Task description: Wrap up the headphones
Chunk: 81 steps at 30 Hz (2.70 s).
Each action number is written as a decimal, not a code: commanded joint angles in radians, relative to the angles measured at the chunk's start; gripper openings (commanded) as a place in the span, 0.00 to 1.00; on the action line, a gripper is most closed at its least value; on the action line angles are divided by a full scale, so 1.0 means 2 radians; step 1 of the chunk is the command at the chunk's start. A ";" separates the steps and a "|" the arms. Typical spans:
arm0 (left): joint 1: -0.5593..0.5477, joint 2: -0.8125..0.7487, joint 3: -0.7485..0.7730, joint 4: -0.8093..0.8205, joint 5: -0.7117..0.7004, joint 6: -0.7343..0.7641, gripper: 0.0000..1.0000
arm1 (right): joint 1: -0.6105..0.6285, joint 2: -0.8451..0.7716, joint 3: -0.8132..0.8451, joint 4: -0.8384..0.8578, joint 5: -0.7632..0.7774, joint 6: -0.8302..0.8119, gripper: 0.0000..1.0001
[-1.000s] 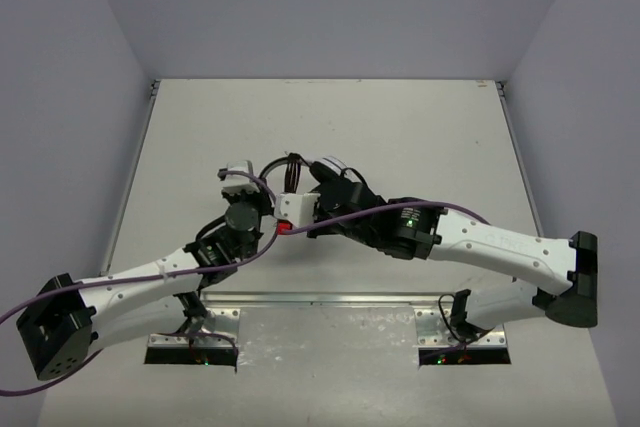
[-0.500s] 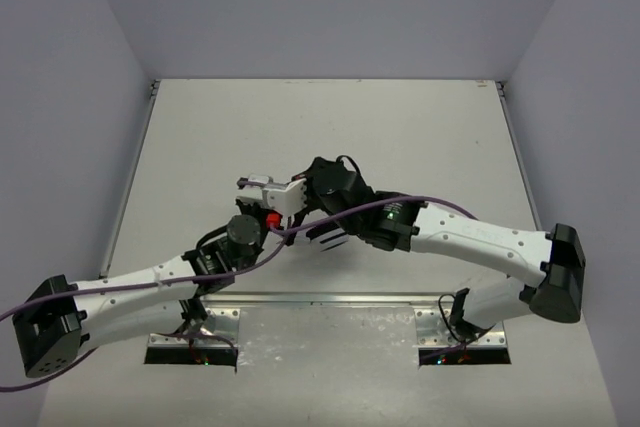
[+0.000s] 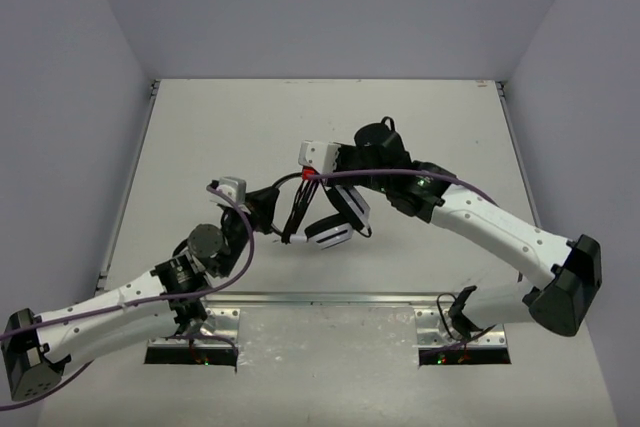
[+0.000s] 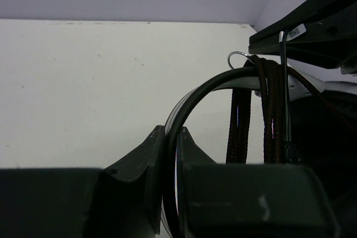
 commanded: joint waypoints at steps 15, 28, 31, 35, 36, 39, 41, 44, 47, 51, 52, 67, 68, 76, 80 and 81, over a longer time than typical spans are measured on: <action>-0.012 -0.010 0.132 -0.031 0.034 -0.062 0.01 | -0.149 0.006 -0.001 0.027 -0.304 0.187 0.21; -0.012 0.063 0.234 -0.108 -0.039 -0.126 0.00 | -0.210 0.042 -0.045 0.079 -0.381 0.243 0.48; -0.011 0.083 0.250 -0.119 -0.055 -0.138 0.00 | -0.231 0.038 -0.072 0.122 -0.384 0.272 0.49; -0.010 0.110 0.273 -0.150 -0.082 -0.161 0.00 | -0.258 0.042 -0.075 0.110 -0.346 0.302 0.57; -0.006 0.121 0.281 -0.169 -0.089 -0.171 0.00 | -0.261 0.046 -0.064 0.097 -0.297 0.302 0.99; 0.012 0.141 0.286 -0.174 -0.079 -0.183 0.00 | -0.267 0.075 -0.026 0.015 -0.221 0.316 0.99; 0.026 0.153 0.288 -0.169 -0.067 -0.186 0.00 | -0.283 0.080 -0.023 -0.022 -0.139 0.363 0.99; 0.070 0.185 0.296 -0.166 -0.029 -0.197 0.00 | -0.333 0.091 -0.015 -0.087 -0.065 0.448 0.99; 0.086 0.203 0.301 -0.163 -0.008 -0.194 0.00 | -0.353 0.113 0.003 -0.142 -0.013 0.482 0.99; 0.107 0.232 0.304 -0.125 0.007 -0.184 0.00 | -0.363 0.135 0.015 -0.180 0.033 0.512 0.99; 0.110 0.237 0.304 -0.121 0.010 -0.181 0.00 | -0.363 0.132 0.016 -0.193 0.041 0.529 0.99; 0.114 0.381 0.225 0.073 0.089 -0.162 0.00 | -0.363 -0.108 0.154 -0.371 0.198 0.594 0.99; 0.113 0.391 0.227 0.077 0.095 -0.168 0.00 | -0.363 -0.124 0.153 -0.368 0.177 0.589 0.99; 0.063 0.478 0.249 0.115 0.073 -0.179 0.00 | -0.363 -0.220 0.123 -0.374 -0.048 0.566 0.99; 0.035 0.503 0.228 0.141 0.061 -0.190 0.00 | -0.363 -0.259 0.078 -0.375 -0.081 0.555 0.99; 0.033 0.504 0.221 0.148 0.061 -0.195 0.00 | -0.363 -0.263 0.070 -0.375 -0.088 0.552 0.99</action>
